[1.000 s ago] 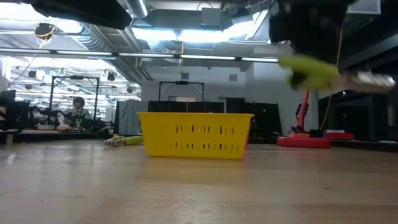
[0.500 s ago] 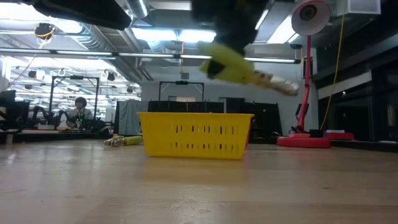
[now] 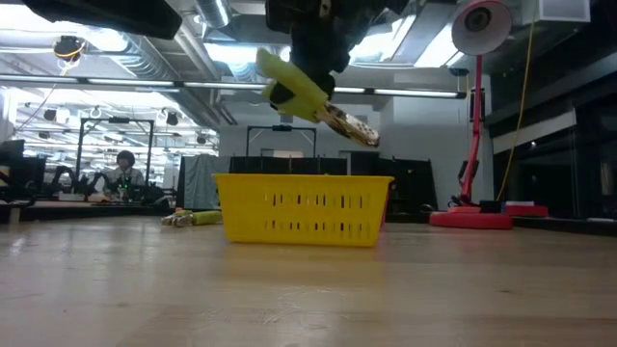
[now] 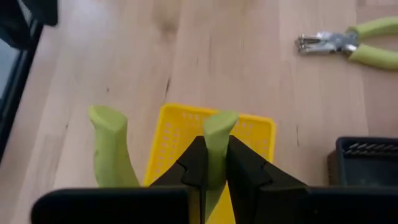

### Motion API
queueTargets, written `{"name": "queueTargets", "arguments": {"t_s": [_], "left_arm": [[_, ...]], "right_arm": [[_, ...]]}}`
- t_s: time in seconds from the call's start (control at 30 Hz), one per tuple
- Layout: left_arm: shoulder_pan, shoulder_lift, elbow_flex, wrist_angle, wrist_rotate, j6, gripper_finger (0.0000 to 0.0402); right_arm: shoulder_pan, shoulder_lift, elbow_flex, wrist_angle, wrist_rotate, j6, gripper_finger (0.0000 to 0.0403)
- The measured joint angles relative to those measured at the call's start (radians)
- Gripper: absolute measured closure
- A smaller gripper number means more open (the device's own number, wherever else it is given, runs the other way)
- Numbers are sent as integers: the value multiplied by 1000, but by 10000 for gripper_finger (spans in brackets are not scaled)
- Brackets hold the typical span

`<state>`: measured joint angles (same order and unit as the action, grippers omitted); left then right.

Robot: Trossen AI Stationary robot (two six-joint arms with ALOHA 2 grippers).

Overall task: Pick & Place School Supplies
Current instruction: Put the green hole puncher into the yellow bin

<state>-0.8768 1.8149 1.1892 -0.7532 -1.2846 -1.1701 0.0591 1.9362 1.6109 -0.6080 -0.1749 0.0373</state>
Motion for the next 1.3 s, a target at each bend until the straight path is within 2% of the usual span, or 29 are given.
{"name": "queueTargets", "arguments": {"t_s": [0.33, 0.5, 0.77, 1.13, 1.2, 1.3], "left_arm": [[2, 0, -1, -14, -1, -13, 288], [2, 0, -1, -15, 0, -13, 288], [0, 0, -1, -15, 1, -15, 288], [-2, 0, -1, -7, 13, -24, 288], [-2, 0, -1, -7, 13, -23, 288], [-2, 0, -1, -7, 13, -21, 288]], "right_arm": [[0, 9, -7, 54, -2, -43, 365], [1, 68, -13, 44, -1, -81, 365], [-1, 73, -13, 32, -2, -83, 365], [-26, 72, -90, 86, -63, -101, 363], [-32, 72, -90, 106, -60, -97, 336], [-44, 70, -90, 115, -42, -91, 273]]}}
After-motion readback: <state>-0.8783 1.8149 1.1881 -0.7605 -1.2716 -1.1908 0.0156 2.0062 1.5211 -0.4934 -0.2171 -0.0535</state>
